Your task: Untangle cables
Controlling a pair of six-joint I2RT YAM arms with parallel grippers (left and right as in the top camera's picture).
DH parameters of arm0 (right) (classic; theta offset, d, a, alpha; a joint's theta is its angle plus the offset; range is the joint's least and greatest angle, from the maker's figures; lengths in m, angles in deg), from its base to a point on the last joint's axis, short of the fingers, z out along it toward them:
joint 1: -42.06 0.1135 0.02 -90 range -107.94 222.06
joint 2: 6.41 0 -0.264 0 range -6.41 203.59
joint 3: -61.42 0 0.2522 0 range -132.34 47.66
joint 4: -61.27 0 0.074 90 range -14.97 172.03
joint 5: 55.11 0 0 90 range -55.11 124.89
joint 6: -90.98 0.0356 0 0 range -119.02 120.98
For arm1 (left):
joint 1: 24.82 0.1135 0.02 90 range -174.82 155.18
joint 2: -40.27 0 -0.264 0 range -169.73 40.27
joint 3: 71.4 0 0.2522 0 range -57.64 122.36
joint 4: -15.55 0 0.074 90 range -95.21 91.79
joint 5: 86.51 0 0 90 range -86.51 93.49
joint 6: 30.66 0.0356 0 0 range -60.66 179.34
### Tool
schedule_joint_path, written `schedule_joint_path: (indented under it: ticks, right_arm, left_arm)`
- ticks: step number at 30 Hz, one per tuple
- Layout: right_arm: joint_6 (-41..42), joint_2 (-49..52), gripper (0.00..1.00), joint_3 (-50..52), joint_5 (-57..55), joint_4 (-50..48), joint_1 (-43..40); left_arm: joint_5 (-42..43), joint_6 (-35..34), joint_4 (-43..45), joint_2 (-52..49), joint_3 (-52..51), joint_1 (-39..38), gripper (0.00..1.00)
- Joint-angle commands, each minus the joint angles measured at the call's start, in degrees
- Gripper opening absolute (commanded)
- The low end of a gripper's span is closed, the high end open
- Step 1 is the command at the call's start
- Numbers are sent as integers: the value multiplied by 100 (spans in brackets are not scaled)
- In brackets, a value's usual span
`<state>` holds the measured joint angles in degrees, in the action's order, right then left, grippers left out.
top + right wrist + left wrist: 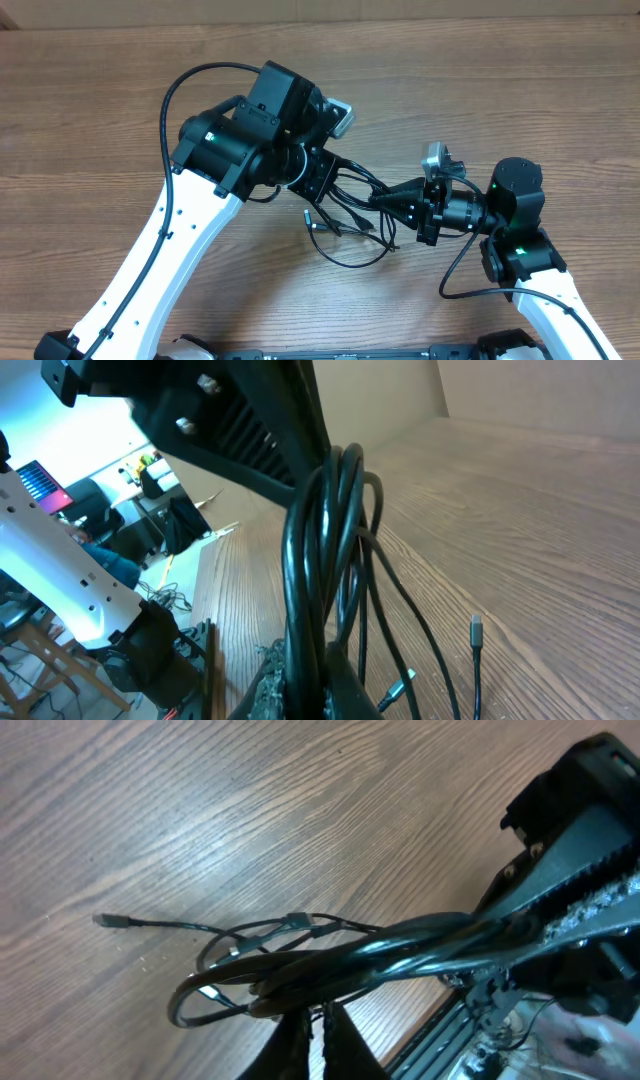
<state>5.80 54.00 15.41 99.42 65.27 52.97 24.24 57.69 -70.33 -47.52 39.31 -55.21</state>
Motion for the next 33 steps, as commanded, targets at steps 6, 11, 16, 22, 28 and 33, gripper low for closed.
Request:
schedule_joint_path:
  ticks: [6,11,16,22,28,33]
  right_arm:
    - [4,-15,4,-120,267,-24,11]
    - [7,-15,4,-120,269,-22,11]
    - [7,-15,4,-120,267,-22,11]
    - [9,-15,4,-120,269,-24,11]
    - [11,-15,4,-120,321,-26,11]
    - [11,-15,5,-120,334,-26,11]
  left_arm:
    - [-195,682,81,-35,146,42,44]
    - [-348,1316,162,-20,146,44,48]
    - [-358,1845,208,-22,146,44,47]
    - [-269,1840,160,-28,146,37,21]
    - [-260,1834,155,-35,146,37,8]
    - [55,1836,157,-50,146,37,12]
